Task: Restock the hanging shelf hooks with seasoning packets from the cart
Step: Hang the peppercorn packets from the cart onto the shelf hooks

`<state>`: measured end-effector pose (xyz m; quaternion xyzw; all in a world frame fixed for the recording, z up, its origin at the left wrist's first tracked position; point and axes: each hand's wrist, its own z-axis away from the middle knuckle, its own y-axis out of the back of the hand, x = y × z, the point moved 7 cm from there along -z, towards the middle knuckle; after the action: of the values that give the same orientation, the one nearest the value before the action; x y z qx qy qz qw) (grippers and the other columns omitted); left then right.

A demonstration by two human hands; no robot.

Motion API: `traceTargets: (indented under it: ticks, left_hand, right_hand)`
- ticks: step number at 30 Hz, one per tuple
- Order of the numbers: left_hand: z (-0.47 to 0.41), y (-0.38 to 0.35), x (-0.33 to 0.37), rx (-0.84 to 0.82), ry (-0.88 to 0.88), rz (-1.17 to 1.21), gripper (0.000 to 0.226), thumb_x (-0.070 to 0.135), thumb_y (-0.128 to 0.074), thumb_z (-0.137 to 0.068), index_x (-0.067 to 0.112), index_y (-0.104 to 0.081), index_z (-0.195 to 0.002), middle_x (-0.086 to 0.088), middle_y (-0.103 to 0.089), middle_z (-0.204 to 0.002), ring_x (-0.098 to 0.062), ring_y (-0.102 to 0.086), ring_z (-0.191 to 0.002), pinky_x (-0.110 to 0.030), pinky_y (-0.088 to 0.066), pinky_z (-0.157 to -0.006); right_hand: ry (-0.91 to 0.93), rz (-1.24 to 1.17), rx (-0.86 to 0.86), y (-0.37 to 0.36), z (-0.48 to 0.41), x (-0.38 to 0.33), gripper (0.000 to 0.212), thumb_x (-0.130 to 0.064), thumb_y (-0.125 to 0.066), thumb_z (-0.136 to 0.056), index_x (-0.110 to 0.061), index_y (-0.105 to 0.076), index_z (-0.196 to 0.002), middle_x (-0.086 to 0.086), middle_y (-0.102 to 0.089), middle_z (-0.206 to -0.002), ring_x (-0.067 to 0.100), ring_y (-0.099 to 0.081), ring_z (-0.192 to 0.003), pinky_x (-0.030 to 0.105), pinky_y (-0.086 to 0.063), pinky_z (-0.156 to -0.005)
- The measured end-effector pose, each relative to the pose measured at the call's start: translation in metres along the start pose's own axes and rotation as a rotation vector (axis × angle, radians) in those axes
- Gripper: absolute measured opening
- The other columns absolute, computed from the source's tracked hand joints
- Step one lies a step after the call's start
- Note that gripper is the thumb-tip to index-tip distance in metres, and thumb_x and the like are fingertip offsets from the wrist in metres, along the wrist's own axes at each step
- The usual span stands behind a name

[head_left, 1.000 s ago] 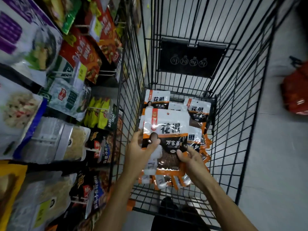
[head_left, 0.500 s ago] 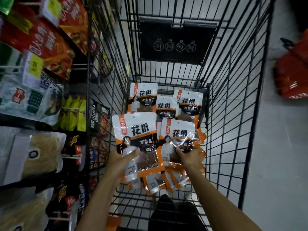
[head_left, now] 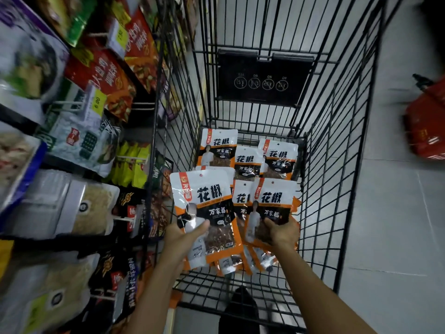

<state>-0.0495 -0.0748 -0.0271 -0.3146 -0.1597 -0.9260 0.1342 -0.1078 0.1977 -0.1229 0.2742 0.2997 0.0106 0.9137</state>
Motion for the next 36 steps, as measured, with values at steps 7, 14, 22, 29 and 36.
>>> traceTargets:
  ticks: [7, 14, 22, 29, 36]
  left_hand:
    - [0.091, 0.029, 0.019, 0.111, -0.137, 0.071, 0.072, 0.036, -0.083, -0.062, -0.001, -0.057, -0.118, -0.015, -0.069, -0.108, -0.027, -0.069, -0.093, -0.034, -0.058, -0.073]
    - [0.241, 0.087, 0.001, 0.366, -0.311, 0.278, 0.055, 0.028, -0.082, -0.069, 0.006, -0.06, -0.114, -0.008, -0.067, -0.11, -0.017, -0.069, -0.095, -0.029, -0.054, -0.078]
    - [0.458, 0.181, -0.059, 0.651, -0.459, 0.434, 0.052, 0.036, -0.087, -0.063, 0.014, -0.056, -0.098, -0.007, -0.064, -0.099, -0.028, -0.067, -0.098, -0.05, -0.05, -0.095]
    - [0.646, 0.249, -0.163, 0.932, -0.474, 0.638, 0.114, 0.052, -0.081, -0.044, 0.001, -0.04, -0.137, -0.015, -0.052, -0.136, -0.033, -0.053, -0.122, -0.051, -0.041, -0.104]
    - [0.79, 0.294, -0.308, 1.2, -0.48, 0.75, 0.066, 0.029, -0.08, -0.069, 0.005, -0.051, -0.124, -0.017, -0.054, -0.135, -0.025, -0.066, -0.103, -0.041, -0.053, -0.084]
  right_hand:
    - [0.269, -0.07, -0.175, 0.04, 0.057, -0.035, 0.023, -0.013, -0.072, -0.083, -0.005, -0.059, -0.101, 0.014, -0.068, -0.103, 0.03, -0.064, -0.097, 0.041, -0.053, -0.085]
    - [0.545, -0.088, -0.561, 0.089, 0.172, -0.08, 0.015, -0.013, -0.074, -0.082, -0.018, -0.063, -0.074, 0.01, -0.07, -0.079, 0.021, -0.066, -0.066, 0.031, -0.057, -0.058]
    - [0.843, -0.038, -1.148, 0.129, 0.381, -0.099, 0.011, -0.014, -0.074, -0.08, -0.019, -0.07, -0.072, -0.012, -0.071, -0.063, -0.001, -0.067, -0.058, 0.007, -0.045, -0.05]
    - [1.072, 0.084, -1.492, 0.132, 0.576, -0.039, 0.016, -0.034, -0.08, -0.067, -0.024, -0.076, -0.078, -0.007, -0.075, -0.077, 0.005, -0.07, -0.073, 0.012, -0.05, -0.06]
    - [1.174, 0.307, -1.78, 0.138, 0.742, 0.097, 0.045, -0.059, -0.079, -0.052, -0.031, -0.074, -0.088, -0.009, -0.076, -0.086, 0.004, -0.07, -0.081, 0.021, -0.052, -0.067]
